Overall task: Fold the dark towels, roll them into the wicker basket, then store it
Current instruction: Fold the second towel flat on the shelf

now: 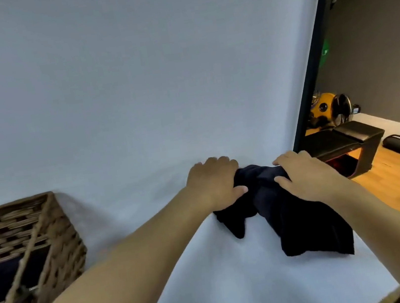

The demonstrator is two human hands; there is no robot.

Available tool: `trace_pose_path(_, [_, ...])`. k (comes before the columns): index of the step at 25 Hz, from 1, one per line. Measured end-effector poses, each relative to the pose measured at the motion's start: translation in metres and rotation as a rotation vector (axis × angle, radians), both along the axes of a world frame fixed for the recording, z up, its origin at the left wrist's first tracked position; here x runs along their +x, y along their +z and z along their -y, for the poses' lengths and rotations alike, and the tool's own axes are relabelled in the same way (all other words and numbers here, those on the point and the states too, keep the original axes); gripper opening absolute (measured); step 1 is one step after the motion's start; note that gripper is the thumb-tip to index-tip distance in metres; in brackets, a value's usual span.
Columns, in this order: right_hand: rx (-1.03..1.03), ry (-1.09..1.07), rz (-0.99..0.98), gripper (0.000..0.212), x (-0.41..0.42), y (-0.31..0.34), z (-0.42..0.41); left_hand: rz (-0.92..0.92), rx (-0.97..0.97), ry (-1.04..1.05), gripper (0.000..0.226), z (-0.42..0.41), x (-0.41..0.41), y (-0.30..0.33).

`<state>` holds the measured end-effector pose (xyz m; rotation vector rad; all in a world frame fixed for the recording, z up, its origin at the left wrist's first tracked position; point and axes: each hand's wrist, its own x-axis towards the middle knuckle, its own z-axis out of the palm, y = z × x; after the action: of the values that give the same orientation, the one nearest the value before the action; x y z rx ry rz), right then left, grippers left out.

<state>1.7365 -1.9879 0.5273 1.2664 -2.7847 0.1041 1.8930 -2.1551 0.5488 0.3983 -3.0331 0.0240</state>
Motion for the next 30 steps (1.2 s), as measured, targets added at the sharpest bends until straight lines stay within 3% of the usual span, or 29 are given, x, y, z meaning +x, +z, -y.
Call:
trace_pose_path(3, [-0.178, 0.05, 0.319, 0.032, -0.032, -0.023, -0.008, -0.056, 0.265, 0.052, 0.049, -0.014, -0.04, -0.04])
trace_pose_path(5, [-0.287, 0.117, 0.358, 0.007, -0.047, -0.024, -0.007, -0.101, 0.39, 0.09, 0.04, -0.021, -0.066, -0.058])
trace_pose_path(8, [-0.313, 0.203, 0.34, 0.022, -0.06, -0.026, -0.008, -0.161, 0.463, 0.165, 0.019, -0.027, -0.088, -0.074])
trace_pose_path(11, [-0.373, 0.22, 0.319, 0.02, -0.07, -0.031, -0.007, -0.246, 0.402, 0.222, 0.017, -0.031, -0.094, -0.072])
trace_pose_path(16, [-0.824, 0.161, 0.34, 0.021, -0.076, -0.002, 0.004, -0.526, 0.531, 0.245, 0.022, -0.044, -0.096, -0.052])
trace_pose_path(19, [-0.582, 0.203, 0.526, 0.011, -0.086, -0.005, 0.01, -0.575, 0.78, 0.295, 0.021, -0.036, -0.099, -0.062])
trace_pose_path(22, [-0.288, 0.16, 0.572, 0.058, -0.091, -0.018, 0.008, -0.564, 0.908, 0.335, 0.019, -0.024, -0.097, -0.067])
trace_pose_path(24, [-0.372, 0.095, 0.511, 0.071, -0.088, -0.022, 0.007, -0.568, 0.923, 0.34, 0.022, -0.016, -0.102, -0.067])
trace_pose_path(27, [-0.519, 0.121, 0.258, 0.056, -0.072, -0.031, -0.007, -0.602, 0.947, 0.35, 0.023, -0.026, -0.103, -0.067])
trace_pose_path(30, [-0.367, 0.245, 0.192, 0.036, -0.067, -0.037, -0.023, -0.616, 0.977, 0.353, 0.023, -0.028, -0.1, -0.068])
